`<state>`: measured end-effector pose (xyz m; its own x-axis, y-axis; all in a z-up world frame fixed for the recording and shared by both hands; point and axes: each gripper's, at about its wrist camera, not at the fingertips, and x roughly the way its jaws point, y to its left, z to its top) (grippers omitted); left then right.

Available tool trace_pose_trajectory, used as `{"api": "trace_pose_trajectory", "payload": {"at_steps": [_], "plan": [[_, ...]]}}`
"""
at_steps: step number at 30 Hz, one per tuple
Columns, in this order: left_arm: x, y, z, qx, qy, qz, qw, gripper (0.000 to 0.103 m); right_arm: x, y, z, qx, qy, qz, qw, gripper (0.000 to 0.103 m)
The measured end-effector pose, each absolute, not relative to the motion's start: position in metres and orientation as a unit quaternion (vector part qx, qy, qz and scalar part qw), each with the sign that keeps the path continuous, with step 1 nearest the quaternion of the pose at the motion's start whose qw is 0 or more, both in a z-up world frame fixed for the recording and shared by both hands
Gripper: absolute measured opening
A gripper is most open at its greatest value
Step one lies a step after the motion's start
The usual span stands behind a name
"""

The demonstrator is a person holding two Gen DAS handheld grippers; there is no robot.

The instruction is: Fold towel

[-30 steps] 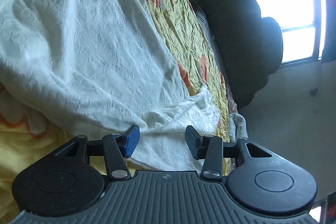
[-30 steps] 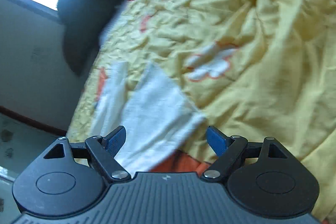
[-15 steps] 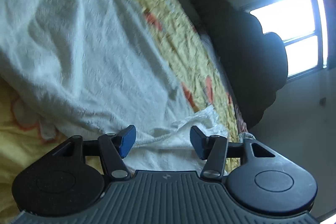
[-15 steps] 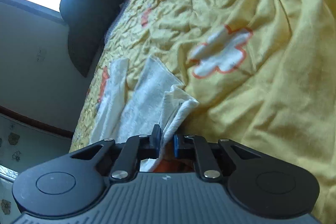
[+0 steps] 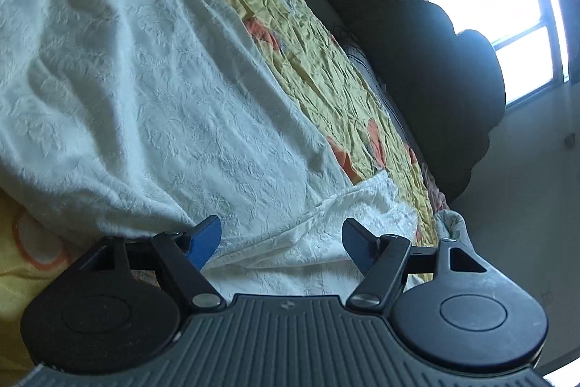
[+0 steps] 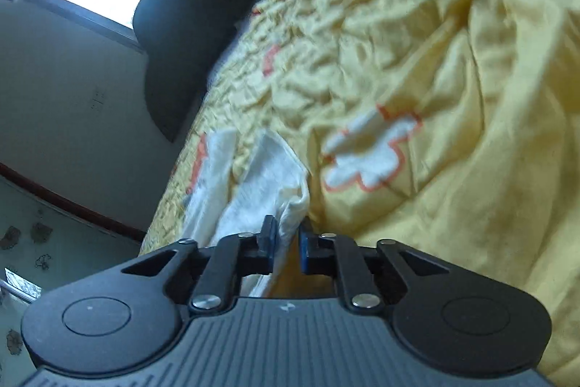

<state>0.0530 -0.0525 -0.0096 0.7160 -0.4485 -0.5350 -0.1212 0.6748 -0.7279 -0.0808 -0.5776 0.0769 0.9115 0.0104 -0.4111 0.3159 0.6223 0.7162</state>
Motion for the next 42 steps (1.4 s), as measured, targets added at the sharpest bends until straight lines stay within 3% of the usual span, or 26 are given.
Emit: {"api": "trace_pose_trajectory", "payload": {"at_steps": [6,8,9,10,19,29,30,33,36,39,42], "plan": [[0.053,-0.049,-0.014,-0.410,0.363,-0.089,0.832,0.074,-0.050,-0.585,0.128,0.381,0.151,-0.131,0.903,0.025],[0.054,-0.055,-0.013,-0.396,0.355,-0.081,0.843,0.076,-0.002,-0.556,0.145,0.337,0.186,-0.103,0.917,0.045],[0.054,-0.060,-0.012,-0.388,0.352,-0.080,0.848,0.082,0.027,-0.535,0.149,0.304,0.215,-0.085,0.924,0.061],[0.054,-0.065,-0.010,-0.382,0.349,-0.080,0.852,0.085,0.054,-0.514,0.151,0.272,0.240,-0.064,0.930,0.066],[0.056,-0.056,-0.009,-0.441,0.358,-0.057,0.821,0.082,0.228,-0.404,0.136,0.131,0.379,-0.047,0.915,0.064],[0.056,-0.050,-0.014,-0.441,0.362,-0.072,0.818,0.083,0.283,-0.348,0.110,-0.025,0.438,-0.151,0.886,0.063],[0.056,-0.049,-0.014,-0.442,0.363,-0.075,0.817,0.083,0.281,-0.345,0.110,-0.039,0.426,-0.167,0.888,0.062],[0.056,-0.044,-0.016,-0.446,0.365,-0.086,0.813,0.084,0.280,-0.350,0.114,-0.022,0.426,-0.172,0.888,0.028],[0.055,-0.043,-0.017,-0.446,0.364,-0.096,0.812,0.084,0.283,-0.358,0.117,-0.004,0.432,-0.174,0.885,0.026],[0.056,-0.043,-0.016,-0.445,0.368,-0.099,0.811,0.084,0.282,-0.363,0.118,0.020,0.427,-0.175,0.887,0.014],[0.054,-0.038,-0.015,-0.459,0.373,-0.095,0.800,0.084,0.270,-0.373,0.127,0.059,0.404,-0.158,0.899,0.009]]}}
